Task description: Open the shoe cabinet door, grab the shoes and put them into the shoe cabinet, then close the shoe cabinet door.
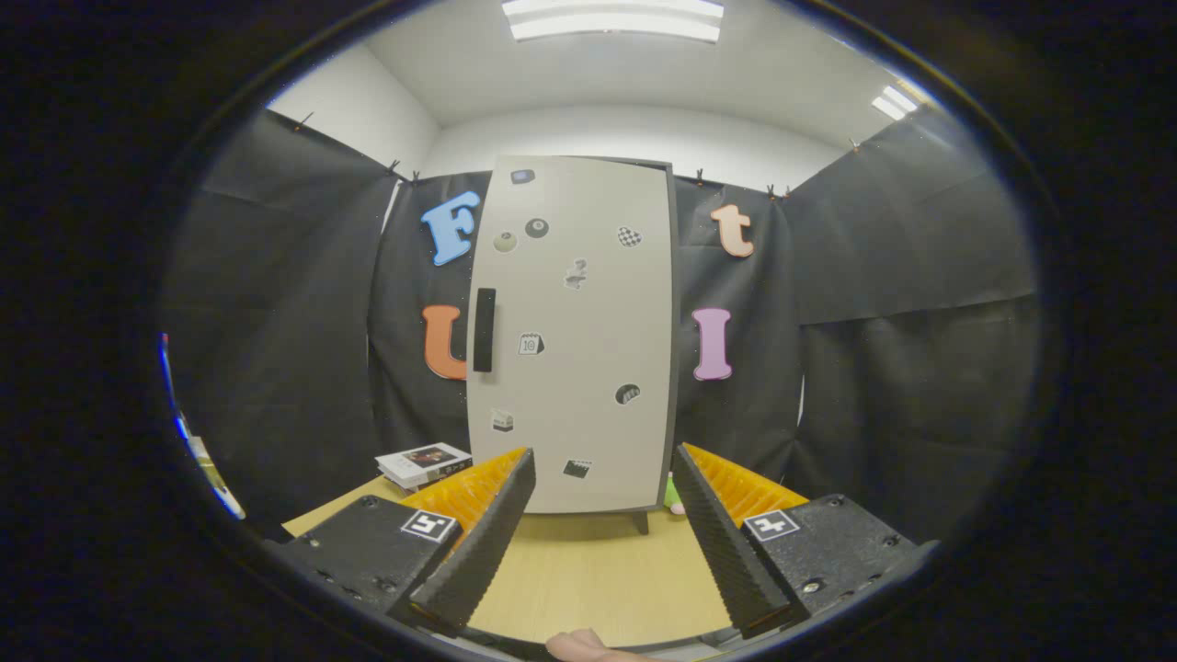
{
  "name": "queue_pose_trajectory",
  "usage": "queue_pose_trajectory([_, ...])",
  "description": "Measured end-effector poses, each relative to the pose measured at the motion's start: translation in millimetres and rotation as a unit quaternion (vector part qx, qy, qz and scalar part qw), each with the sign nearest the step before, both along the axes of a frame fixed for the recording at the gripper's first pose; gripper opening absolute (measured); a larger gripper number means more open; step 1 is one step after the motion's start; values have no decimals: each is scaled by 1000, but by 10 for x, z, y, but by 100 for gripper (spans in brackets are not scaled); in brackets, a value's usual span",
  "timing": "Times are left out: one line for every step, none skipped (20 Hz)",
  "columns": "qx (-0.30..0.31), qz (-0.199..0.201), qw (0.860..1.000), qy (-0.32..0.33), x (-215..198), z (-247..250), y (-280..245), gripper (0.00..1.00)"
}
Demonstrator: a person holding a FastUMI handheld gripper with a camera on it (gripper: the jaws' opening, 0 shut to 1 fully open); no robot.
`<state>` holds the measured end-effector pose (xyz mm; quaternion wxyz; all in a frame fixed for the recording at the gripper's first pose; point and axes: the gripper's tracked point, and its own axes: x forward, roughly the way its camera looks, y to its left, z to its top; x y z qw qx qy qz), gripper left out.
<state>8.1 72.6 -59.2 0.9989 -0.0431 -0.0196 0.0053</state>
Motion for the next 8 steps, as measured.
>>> queue_pose_trajectory([0, 1, 1000, -1, -20, 14, 2, 99])
queue_pose_trajectory([-1, 3, 1000, -4, -53, 37, 15, 99])
queue_pose_trajectory([-2, 5, 1000, -10, -80, 73, 24, 98])
queue_pose_trajectory([-3, 4, 1000, -15, -111, 101, 7, 99])
queue_pose_trajectory([-2, 4, 1000, -20, -136, 128, -16, 99])
queue_pose_trajectory([1, 3, 1000, -24, -164, 152, -33, 99])
queue_pose_trajectory([3, 2, 1000, -28, -181, 173, -48, 99])
queue_pose_trajectory([5, -1, 999, -32, -194, 127, -131, 99])
